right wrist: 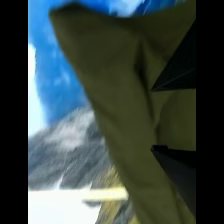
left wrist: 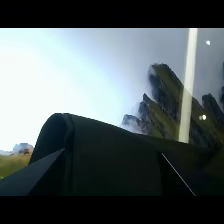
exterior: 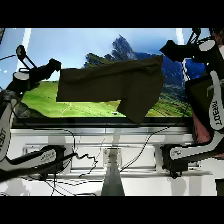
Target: Fold the clothes and pants, and hang the long-sleeved shirts on hangers.
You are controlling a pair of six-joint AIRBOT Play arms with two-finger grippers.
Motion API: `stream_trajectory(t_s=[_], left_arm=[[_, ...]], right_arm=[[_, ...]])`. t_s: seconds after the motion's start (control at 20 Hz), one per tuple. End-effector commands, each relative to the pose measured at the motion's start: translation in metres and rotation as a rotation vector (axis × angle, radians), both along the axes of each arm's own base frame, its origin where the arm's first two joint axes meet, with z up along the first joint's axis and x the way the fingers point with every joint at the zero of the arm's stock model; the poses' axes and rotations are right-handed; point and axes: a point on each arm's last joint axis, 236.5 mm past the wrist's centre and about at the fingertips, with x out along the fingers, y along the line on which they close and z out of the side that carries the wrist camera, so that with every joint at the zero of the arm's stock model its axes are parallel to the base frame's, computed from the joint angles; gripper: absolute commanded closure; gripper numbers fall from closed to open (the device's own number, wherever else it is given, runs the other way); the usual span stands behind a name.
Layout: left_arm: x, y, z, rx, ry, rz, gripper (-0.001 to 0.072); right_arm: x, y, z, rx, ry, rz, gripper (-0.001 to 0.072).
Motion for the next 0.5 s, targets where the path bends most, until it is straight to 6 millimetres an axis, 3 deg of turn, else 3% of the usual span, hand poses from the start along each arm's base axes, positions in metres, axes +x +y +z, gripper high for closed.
stream_trajectory(t_s=[0.0,0.1,0.2,0.25,0.45], left_arm=[[-0.041,0.005,0.005,0.053,0.082,-0.163,0.0071],[-0.079,0.019,-0.005,0.023,0.205,-0.222,0.0071],[-0.105,0.039,-0.015,-0.014,0.29,-0.22,0.0071],[-0.112,0.048,-0.015,-0.034,0.305,-0.201,0.0071],[-0.126,0.071,-0.016,-0.076,0.331,-0.148,0.0071]], right_arm=[[-0.054,-0.031,-0.02,-0.134,0.185,0.1,0.0433],[-0.097,-0.036,-0.035,-0.135,0.332,0.21,0.0467],[-0.141,-0.034,-0.05,-0.076,0.474,0.289,0.0481],[-0.162,-0.03,-0.059,-0.033,0.535,0.318,0.0546],[-0.216,0.012,-0.083,0.173,0.569,0.348,0.0547]])
